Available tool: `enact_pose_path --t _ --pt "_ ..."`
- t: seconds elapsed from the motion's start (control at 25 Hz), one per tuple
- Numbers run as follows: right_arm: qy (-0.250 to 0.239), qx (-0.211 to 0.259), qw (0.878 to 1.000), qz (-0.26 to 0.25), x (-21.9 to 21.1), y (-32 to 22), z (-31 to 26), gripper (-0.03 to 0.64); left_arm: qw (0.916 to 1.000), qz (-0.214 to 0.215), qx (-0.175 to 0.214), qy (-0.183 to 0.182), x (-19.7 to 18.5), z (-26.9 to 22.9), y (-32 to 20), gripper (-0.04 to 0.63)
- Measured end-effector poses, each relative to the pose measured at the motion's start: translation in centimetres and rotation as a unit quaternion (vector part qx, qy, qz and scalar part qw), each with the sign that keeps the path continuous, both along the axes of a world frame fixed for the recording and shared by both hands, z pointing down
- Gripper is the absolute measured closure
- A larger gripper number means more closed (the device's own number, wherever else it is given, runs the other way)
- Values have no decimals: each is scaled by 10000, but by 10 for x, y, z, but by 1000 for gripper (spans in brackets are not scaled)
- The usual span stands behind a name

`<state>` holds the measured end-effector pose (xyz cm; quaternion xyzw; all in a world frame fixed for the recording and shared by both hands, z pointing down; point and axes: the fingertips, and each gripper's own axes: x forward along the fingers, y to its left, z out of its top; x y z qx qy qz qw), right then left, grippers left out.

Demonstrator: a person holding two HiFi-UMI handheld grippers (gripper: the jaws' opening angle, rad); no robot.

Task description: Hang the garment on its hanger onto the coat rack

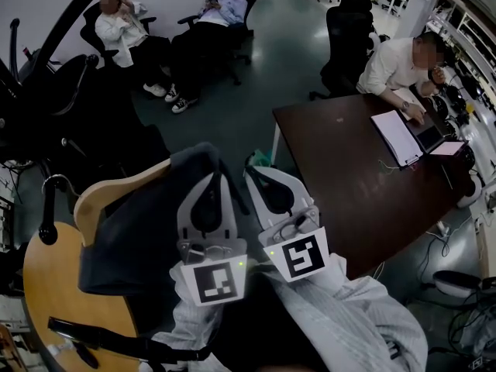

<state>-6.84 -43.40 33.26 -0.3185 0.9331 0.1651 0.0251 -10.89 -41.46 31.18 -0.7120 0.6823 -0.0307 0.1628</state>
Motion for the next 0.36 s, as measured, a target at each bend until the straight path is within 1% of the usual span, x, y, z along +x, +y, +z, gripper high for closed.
enact_pose_path --t 0.16,0.36 --pt "0 12 10000 -30 -3 -1 0 617 10000 6 -61 50 -3 3 -2 591" --pt "136 42 9999 -18 -8 -3 2 617 9999 76 -14 146 -8 -2 -3 591"
